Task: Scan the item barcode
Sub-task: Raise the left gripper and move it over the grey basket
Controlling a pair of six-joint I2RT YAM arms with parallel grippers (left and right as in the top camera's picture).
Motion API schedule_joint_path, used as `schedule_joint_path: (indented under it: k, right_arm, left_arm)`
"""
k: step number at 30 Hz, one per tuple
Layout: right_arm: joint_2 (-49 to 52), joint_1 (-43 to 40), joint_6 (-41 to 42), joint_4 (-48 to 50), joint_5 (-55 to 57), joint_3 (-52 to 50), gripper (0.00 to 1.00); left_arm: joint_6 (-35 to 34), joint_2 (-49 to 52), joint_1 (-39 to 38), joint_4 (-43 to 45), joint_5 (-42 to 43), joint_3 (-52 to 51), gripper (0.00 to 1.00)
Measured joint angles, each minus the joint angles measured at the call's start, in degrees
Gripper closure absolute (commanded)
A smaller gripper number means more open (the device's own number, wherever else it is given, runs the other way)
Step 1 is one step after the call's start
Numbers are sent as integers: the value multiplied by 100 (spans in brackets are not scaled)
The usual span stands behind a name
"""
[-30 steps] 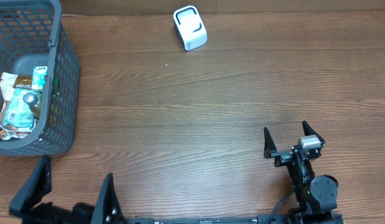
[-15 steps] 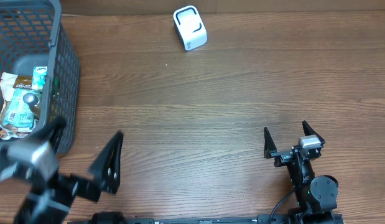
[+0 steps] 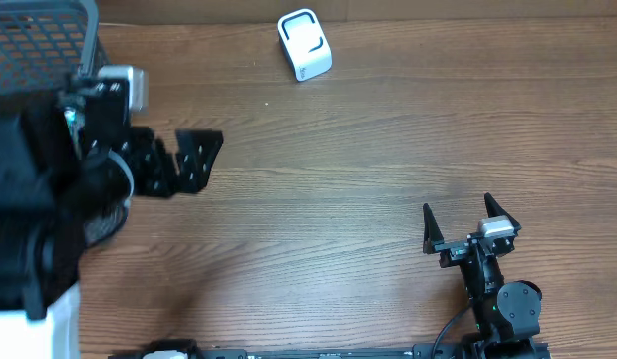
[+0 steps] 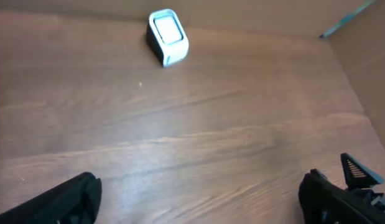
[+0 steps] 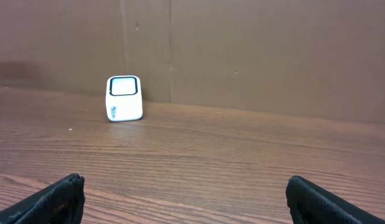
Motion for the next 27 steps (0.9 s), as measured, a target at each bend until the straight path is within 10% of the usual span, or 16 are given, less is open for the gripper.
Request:
schedule_joint_path:
  k: [2, 6, 8, 19, 27]
  right_arm:
    - [0, -2, 0, 2, 0, 0, 0]
    - [0, -2, 0, -2, 2, 0, 0]
    - [0, -2, -2, 2, 2, 0, 0]
    - [0, -2, -2, 2, 0, 0, 0]
    - [0, -2, 0, 0, 0, 0, 0]
  left_arm:
    - [0, 205, 0, -26, 70, 0, 96]
    - [2, 527, 0, -24, 125, 0, 96]
    - [28, 651, 0, -17, 46, 0, 71]
    - [-46, 1040, 0, 293, -2024, 0, 33]
    - [46, 1040, 267, 1204, -3233, 4, 24]
